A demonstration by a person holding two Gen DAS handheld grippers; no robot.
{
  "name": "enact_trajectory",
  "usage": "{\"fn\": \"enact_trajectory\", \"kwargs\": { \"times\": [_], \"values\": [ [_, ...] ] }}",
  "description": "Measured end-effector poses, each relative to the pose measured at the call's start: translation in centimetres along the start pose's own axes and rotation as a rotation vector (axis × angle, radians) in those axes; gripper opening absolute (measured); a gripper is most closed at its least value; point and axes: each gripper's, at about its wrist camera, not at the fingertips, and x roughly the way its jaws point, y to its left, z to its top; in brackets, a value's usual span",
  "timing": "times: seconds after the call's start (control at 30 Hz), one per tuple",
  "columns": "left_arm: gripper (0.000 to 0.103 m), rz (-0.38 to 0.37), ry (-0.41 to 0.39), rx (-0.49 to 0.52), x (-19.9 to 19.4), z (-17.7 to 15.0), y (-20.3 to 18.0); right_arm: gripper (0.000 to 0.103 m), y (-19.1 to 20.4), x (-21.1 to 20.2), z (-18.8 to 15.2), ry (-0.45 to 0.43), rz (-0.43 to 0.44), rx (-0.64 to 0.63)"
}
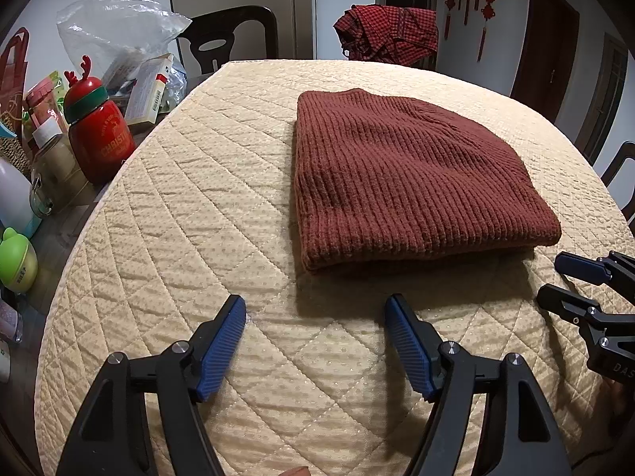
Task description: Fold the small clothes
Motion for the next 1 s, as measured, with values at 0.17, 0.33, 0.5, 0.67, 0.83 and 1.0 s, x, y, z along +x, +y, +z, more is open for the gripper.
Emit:
{"fn": "enact_trajectory", "kwargs": {
  "times": [0.17, 0.33, 0.5, 0.67, 0.83, 1.0],
  "values": [
    [0.075, -0.004, 0.000, -0.003, 0.00, -0.05, -0.05, 0.049, 0.00, 0.00, -0.01, 0.000, 0.000, 0.000],
    [0.076, -0.004, 0.000, -0.003, -0.01, -0.06, -0.04, 0.049, -0.02, 0.00, -0.02, 0.000, 0.000, 0.000],
    [0.076, -0.006, 0.001, -0.004, 0.06, -0.07, -0.03, 0.049, -0.02, 0.00, -0.02, 0.000, 0.000, 0.000],
    [0.077, -0.007, 0.001, -0.004, 0.08, -0.10, -0.10, 0.049, 0.04, 0.02, -0.02, 0.000, -0.001, 0.000],
    [0.077, -0.008, 0.001, -0.004, 0.09, -0.09, -0.08, 0.049, -0.01, 0.03, -0.02, 0.000, 0.000, 0.001],
    [0.077, -0.009, 0.001, -0.004, 0.13, -0.07, -0.11, 0.049, 0.02, 0.04, -0.03, 0.000, 0.000, 0.000]
  ]
}}
